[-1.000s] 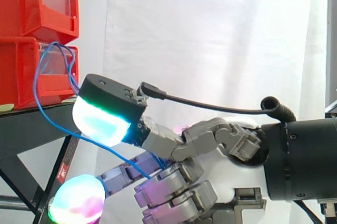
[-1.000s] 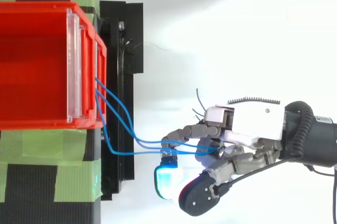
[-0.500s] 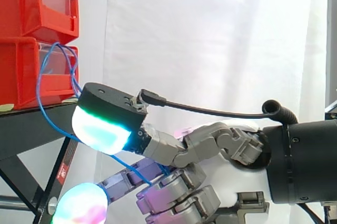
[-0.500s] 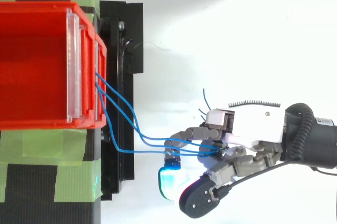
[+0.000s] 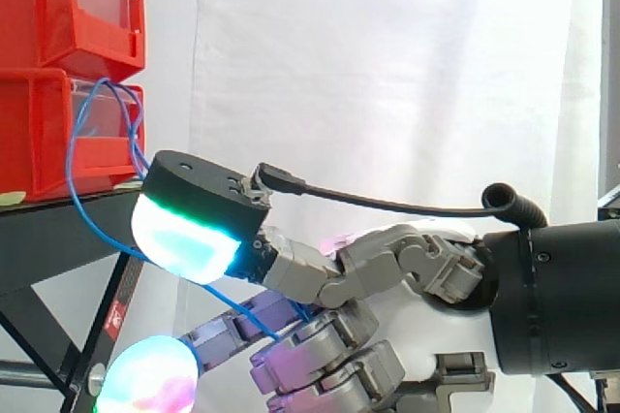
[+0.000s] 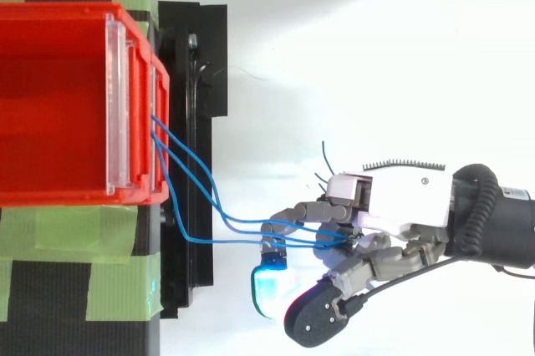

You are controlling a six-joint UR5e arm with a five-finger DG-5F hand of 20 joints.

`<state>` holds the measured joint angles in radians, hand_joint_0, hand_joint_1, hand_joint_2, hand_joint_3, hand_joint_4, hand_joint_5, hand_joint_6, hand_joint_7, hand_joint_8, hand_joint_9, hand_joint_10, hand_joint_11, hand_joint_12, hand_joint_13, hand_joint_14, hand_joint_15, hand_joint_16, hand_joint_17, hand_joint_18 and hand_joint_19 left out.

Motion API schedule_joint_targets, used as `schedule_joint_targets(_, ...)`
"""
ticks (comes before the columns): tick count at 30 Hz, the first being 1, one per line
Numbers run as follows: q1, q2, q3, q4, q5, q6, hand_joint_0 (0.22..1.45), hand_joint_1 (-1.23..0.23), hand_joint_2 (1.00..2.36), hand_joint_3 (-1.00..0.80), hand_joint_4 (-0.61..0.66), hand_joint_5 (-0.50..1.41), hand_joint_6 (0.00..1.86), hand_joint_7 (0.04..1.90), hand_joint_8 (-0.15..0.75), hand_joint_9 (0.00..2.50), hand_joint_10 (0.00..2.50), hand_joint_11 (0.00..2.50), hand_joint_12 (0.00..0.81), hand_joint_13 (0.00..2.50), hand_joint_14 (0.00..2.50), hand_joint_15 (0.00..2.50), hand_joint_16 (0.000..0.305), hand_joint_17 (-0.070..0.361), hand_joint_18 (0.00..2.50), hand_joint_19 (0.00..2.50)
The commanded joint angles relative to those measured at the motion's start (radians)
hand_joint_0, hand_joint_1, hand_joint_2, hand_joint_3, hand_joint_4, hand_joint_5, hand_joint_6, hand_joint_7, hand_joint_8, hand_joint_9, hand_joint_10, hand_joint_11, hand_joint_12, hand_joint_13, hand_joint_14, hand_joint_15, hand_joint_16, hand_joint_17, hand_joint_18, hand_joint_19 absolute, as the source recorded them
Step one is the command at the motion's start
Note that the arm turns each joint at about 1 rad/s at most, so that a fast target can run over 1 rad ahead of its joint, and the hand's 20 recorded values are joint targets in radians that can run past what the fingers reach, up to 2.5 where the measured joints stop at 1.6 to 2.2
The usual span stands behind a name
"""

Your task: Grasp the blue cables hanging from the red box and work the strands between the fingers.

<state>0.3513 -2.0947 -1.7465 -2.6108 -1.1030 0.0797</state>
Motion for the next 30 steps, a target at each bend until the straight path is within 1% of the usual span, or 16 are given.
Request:
schedule_joint_targets(1,0.0,0.001,-0.001,0.0,0.0,0.0,0.83,-0.56,1.0,-0.99,0.31,0.09,0.52,1.19,0.436,1.23,2.5,2.5,0.549,1.62,2.5,1.63,0.066,0.147,1.89,0.97)
schedule_joint_targets(30,0.0,-0.001,-0.001,0.0,0.0,0.0,0.83,-0.56,1.0,-0.98,0.31,0.09,0.51,1.2,0.43,1.2,2.5,2.5,0.545,1.59,2.5,1.63,0.063,0.141,1.83,0.95)
